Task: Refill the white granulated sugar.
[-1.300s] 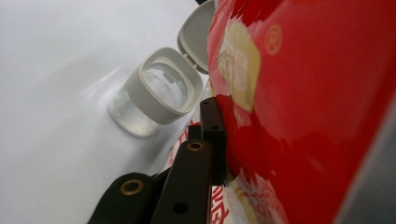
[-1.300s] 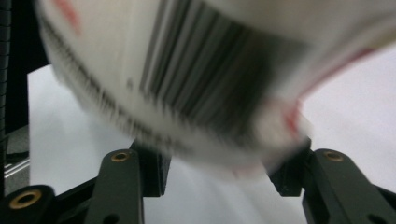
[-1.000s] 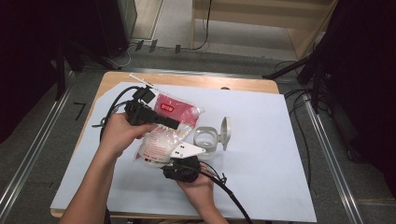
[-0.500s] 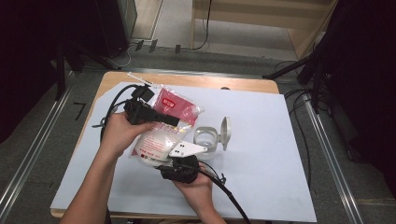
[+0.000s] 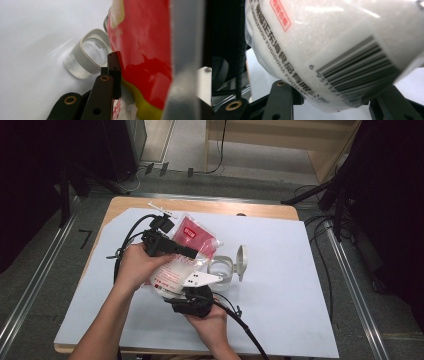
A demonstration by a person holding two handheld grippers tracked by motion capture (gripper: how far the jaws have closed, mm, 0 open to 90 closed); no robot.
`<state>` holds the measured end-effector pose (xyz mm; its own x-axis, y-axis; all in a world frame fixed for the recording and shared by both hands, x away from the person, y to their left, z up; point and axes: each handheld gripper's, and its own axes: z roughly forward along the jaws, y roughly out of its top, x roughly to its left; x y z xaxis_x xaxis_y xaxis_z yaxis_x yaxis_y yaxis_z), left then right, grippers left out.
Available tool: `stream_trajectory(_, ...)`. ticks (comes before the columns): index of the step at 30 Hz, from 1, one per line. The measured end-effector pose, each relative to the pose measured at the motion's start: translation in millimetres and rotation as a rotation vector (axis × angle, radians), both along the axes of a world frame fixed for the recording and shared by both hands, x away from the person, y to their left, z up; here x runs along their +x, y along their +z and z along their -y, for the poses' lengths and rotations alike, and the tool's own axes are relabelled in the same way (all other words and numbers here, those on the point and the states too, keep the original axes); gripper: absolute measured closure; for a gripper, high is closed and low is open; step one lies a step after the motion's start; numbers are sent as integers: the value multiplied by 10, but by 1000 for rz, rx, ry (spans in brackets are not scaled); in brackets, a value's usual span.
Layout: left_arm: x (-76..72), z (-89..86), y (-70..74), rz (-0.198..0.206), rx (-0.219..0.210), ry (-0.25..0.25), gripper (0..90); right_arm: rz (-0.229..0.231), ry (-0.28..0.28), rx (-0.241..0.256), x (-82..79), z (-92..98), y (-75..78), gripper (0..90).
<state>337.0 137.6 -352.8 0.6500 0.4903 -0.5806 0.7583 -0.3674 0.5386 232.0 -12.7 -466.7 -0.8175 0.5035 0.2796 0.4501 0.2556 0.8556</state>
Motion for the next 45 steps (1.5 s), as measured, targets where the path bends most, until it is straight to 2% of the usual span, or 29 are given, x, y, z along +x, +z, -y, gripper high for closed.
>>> stream_trajectory(4,23,-23,-17,-16,-15,9,900,7,-29,-15,4,-18,3,531)
stream_trajectory(7,33,-44,-25,-11,-28,7,895,3,-16,-18,1,-2,17,568)
stream_trajectory(10,36,-56,4,6,-4,-19,859,-4,-2,-1,-18,22,47,589)
stream_trajectory(11,34,-53,7,26,11,-39,846,-7,4,8,-27,26,57,593)
stream_trajectory(15,7,-41,19,55,7,-71,835,-21,15,43,-45,55,88,597)
stream_trajectory(18,6,-23,23,57,11,-99,810,-43,17,77,-42,90,121,599)
stream_trajectory(21,0,-3,24,61,5,-92,808,-44,16,82,-35,117,141,599)
stream_trajectory(25,8,-4,20,34,-9,-66,825,-36,14,67,-31,121,147,589)
stream_trajectory(27,6,-7,25,41,-5,-62,827,-33,11,68,-34,116,153,582)
stream_trajectory(32,-11,23,32,30,21,-37,837,-6,0,20,-54,55,160,552)
stream_trajectory(37,-2,19,9,3,6,11,839,9,-34,12,-62,23,144,537)
stream_trajectory(42,21,13,-20,-17,4,20,834,-41,-23,42,-43,31,131,553)
stream_trajectory(45,33,32,-31,-12,-7,3,804,-62,-14,67,-41,44,128,566)
